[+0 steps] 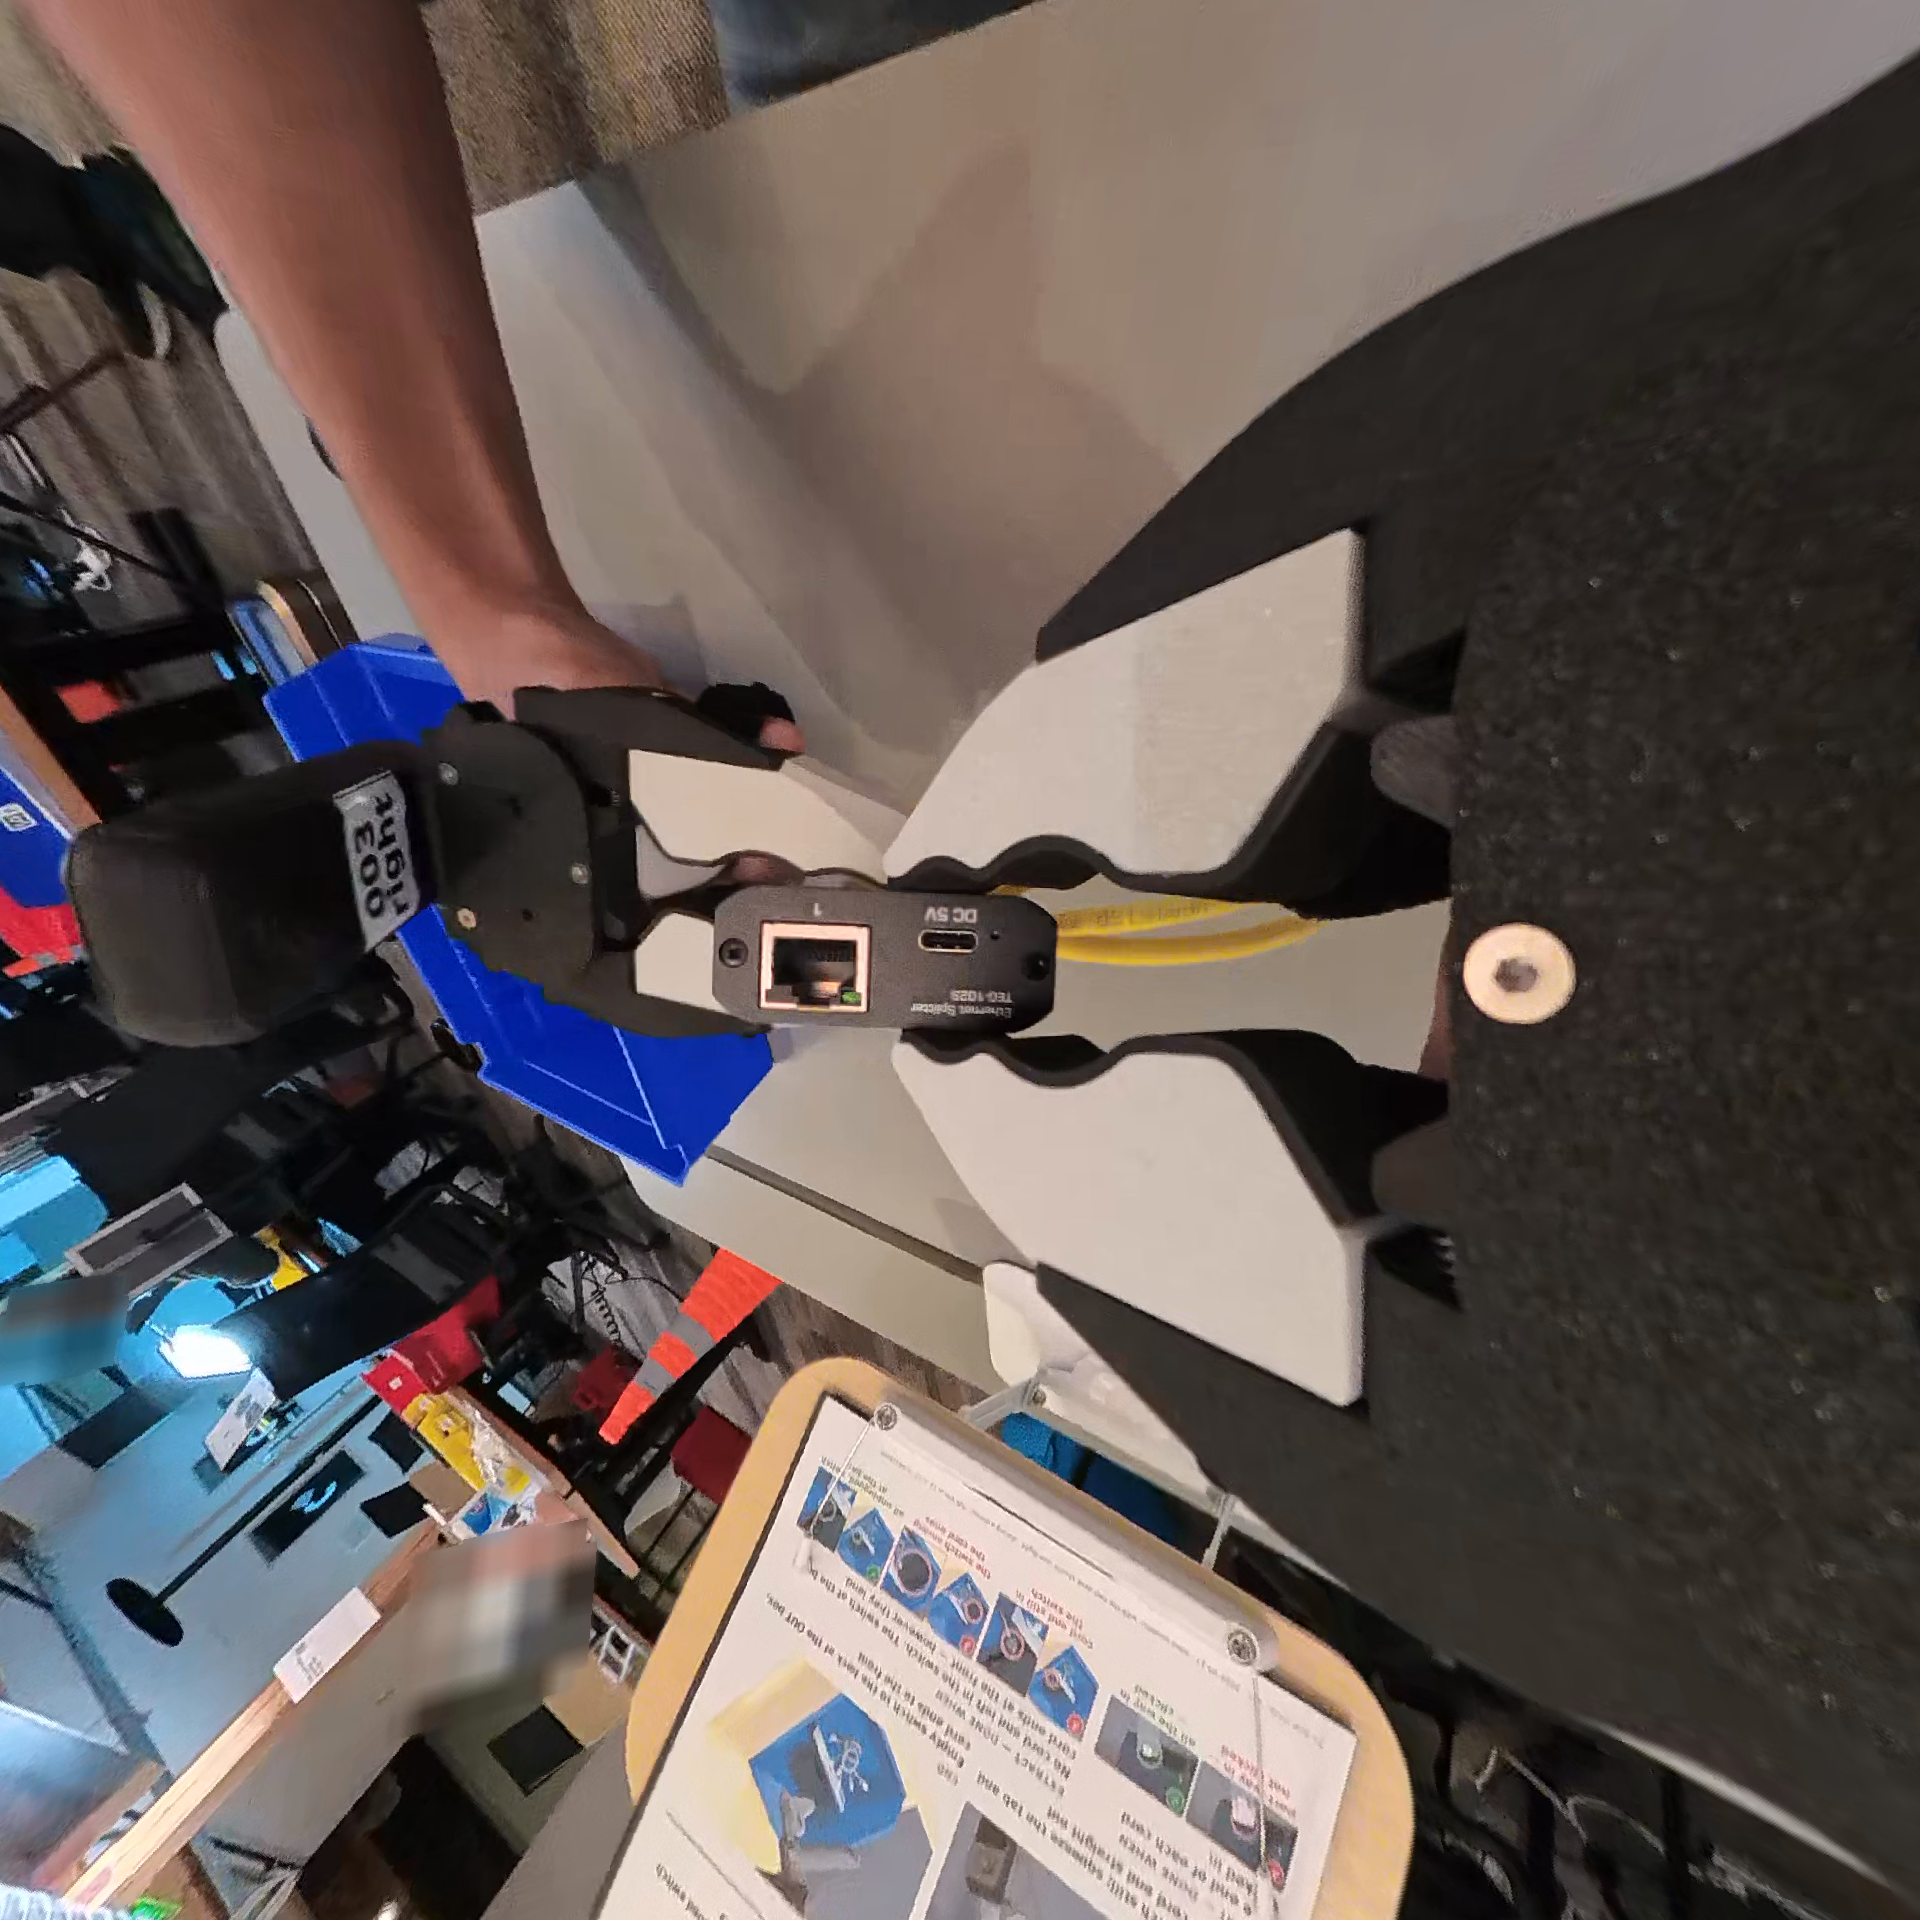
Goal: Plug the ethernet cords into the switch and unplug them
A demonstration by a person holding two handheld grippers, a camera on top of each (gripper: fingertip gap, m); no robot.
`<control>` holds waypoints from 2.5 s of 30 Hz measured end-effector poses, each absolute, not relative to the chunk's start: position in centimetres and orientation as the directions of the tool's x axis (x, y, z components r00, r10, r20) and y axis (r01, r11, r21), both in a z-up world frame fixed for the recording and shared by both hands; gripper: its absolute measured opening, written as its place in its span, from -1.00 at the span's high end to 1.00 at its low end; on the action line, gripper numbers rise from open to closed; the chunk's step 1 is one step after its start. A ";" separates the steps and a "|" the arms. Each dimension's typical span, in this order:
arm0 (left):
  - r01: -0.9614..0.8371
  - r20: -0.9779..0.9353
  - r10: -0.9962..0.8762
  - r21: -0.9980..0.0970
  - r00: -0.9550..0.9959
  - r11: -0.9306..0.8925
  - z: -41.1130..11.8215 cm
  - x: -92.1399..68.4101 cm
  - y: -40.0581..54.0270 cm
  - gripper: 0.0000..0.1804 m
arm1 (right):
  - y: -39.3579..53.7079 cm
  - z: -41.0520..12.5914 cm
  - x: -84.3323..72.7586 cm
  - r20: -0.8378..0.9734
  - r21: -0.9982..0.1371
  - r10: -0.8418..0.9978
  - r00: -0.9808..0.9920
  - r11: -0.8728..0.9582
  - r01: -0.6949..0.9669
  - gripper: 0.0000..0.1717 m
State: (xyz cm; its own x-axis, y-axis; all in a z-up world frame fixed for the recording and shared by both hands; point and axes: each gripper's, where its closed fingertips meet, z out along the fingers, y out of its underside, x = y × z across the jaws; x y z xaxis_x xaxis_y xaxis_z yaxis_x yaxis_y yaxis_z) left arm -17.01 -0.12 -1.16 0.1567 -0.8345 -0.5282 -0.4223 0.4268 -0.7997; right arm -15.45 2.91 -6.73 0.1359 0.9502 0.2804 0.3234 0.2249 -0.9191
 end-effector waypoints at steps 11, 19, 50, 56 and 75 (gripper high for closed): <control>-0.460 -0.627 -0.778 -0.704 0.042 0.542 -1.4 -14.4 -1.0 0.74 | 1.4 -3.8 -16.8 0.630 -0.682 0.773 0.071 0.507 0.526 0.66; -0.458 -0.609 -0.793 -0.708 0.012 0.537 -1.3 -13.5 -0.9 0.74 | 1.9 -4.5 -16.5 0.620 -0.666 0.784 0.032 0.504 0.550 0.73; -0.088 0.346 -0.598 -0.813 0.723 -0.576 -14.9 -29.5 -4.6 0.43 | 8.2 -7.2 -16.2 0.774 -0.619 0.569 0.279 0.588 0.520 0.72; -0.028 0.377 -0.653 -0.853 0.657 -0.521 -12.9 -29.0 -5.3 0.41 | 8.0 -7.1 -16.4 0.763 -0.631 0.581 0.281 0.578 0.518 0.72; -0.257 0.108 -0.707 -0.885 0.698 -0.389 -6.1 -36.0 -0.9 0.45 | 8.1 -6.9 -16.0 0.796 -0.589 0.543 0.268 0.591 0.551 0.72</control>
